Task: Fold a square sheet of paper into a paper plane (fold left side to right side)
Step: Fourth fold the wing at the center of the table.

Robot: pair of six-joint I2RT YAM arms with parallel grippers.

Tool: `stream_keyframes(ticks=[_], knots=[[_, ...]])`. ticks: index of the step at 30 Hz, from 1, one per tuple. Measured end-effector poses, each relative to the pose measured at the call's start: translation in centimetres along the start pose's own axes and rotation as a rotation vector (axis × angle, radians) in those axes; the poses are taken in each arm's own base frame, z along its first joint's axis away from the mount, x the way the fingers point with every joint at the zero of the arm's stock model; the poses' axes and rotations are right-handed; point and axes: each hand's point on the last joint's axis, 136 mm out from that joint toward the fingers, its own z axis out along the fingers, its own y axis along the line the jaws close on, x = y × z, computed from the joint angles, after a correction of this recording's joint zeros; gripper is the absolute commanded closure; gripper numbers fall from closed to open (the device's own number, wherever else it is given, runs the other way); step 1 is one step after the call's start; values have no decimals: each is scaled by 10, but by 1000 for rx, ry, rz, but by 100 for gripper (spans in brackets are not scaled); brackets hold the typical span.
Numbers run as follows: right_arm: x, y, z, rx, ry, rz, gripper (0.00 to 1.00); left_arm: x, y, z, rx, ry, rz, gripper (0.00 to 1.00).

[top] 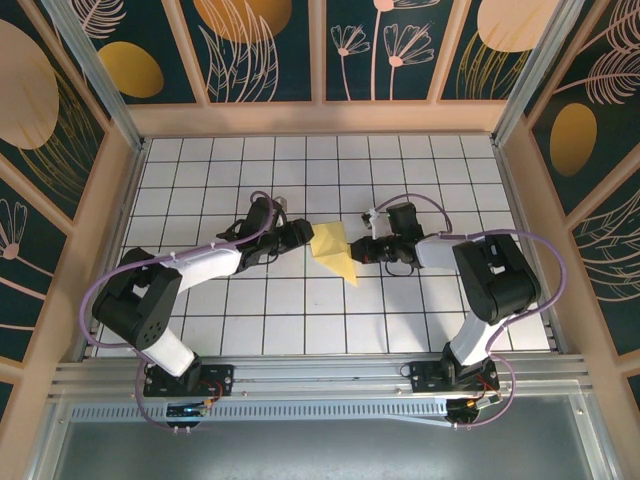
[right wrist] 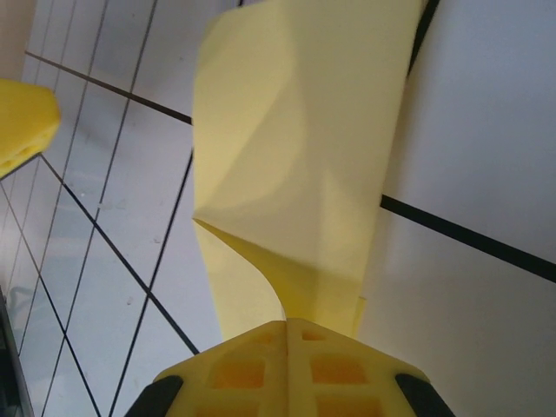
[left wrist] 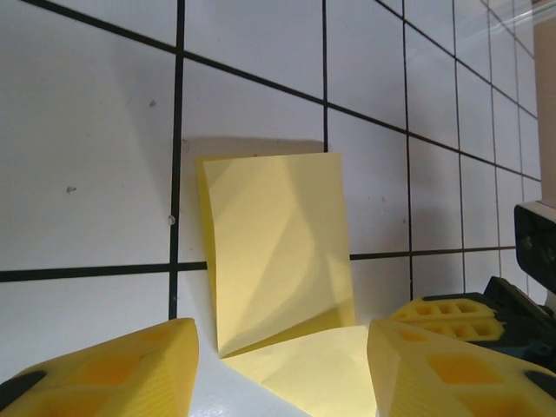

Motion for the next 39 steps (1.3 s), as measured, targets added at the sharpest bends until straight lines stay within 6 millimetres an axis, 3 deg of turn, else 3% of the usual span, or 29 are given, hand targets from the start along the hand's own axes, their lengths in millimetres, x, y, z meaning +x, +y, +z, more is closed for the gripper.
stream_keyframes(ticks=[9, 21, 30, 36, 39], knots=[[-17, 16, -21, -43, -77, -13, 100, -8, -5, 7, 58, -8, -26, 42], [-16, 18, -31, -79, -106, 22, 100, 8, 6, 40, 76, 91, -57, 43], [-16, 20, -31, -93, -112, 18, 100, 9, -8, 63, 144, 151, -49, 65], [-17, 21, -32, -99, -115, 18, 100, 10, -8, 72, 150, 169, -43, 90], [-18, 20, -32, -97, -118, 20, 100, 10, -7, 72, 147, 167, -42, 97]])
